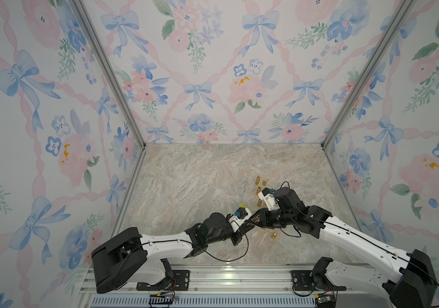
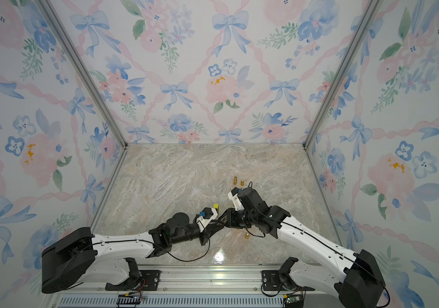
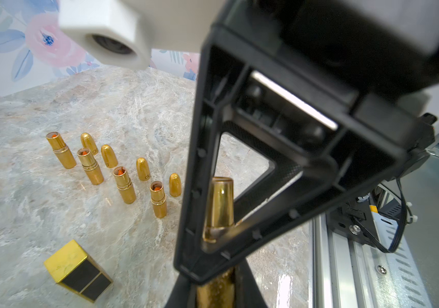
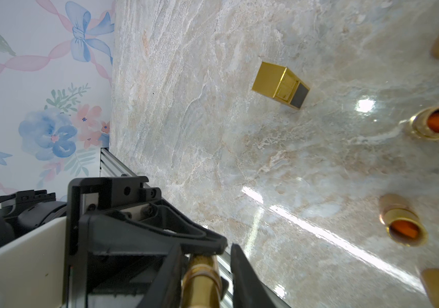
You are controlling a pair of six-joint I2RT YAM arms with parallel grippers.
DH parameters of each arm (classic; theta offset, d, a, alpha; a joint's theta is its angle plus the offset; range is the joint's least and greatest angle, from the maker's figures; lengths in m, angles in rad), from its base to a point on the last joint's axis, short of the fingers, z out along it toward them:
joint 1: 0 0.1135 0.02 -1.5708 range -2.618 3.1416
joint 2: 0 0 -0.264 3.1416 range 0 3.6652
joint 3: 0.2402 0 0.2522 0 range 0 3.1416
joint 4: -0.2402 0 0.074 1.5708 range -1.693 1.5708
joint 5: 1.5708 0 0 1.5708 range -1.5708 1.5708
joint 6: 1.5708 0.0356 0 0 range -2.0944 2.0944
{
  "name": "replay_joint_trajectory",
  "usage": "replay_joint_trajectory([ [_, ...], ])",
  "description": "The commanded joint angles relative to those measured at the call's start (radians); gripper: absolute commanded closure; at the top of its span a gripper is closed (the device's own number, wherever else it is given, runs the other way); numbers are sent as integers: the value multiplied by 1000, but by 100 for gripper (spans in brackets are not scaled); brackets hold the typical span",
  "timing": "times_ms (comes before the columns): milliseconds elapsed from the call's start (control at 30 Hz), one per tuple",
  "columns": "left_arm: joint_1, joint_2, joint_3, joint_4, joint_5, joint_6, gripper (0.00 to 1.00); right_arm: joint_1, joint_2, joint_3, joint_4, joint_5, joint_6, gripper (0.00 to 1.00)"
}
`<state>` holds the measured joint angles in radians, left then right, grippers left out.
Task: Open the lipstick cap
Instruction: Place the lipstick at the center of the board.
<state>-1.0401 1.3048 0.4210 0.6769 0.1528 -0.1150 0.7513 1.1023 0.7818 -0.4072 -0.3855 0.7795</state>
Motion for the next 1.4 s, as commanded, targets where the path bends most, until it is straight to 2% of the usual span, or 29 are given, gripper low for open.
replay_joint_trajectory([
  [0,-6,8,35,15,-11,17,100,-8,10,-16,16,-8,1,72],
  [133,-5,13,34,15,-19,16,100,-8,0,-5,-17,20,-13,77],
  [367,-6,21,34,15,-36,15,98,-8,-17,27,-66,49,-29,80],
  [633,-5,10,20,13,-44,15,56,-8,-38,92,-199,157,-76,80],
  [933,-6,-40,-23,-19,-61,2,27,30,-33,95,-304,319,-149,81],
  [1067,-6,-56,-30,-59,-80,-7,16,58,-41,50,-286,364,-148,81],
  [1200,-6,-67,-34,-94,-99,-14,5,108,-34,-6,-262,458,-148,81],
  [1367,-5,-67,-36,-130,-113,-18,2,153,-34,-97,-174,514,-137,81],
])
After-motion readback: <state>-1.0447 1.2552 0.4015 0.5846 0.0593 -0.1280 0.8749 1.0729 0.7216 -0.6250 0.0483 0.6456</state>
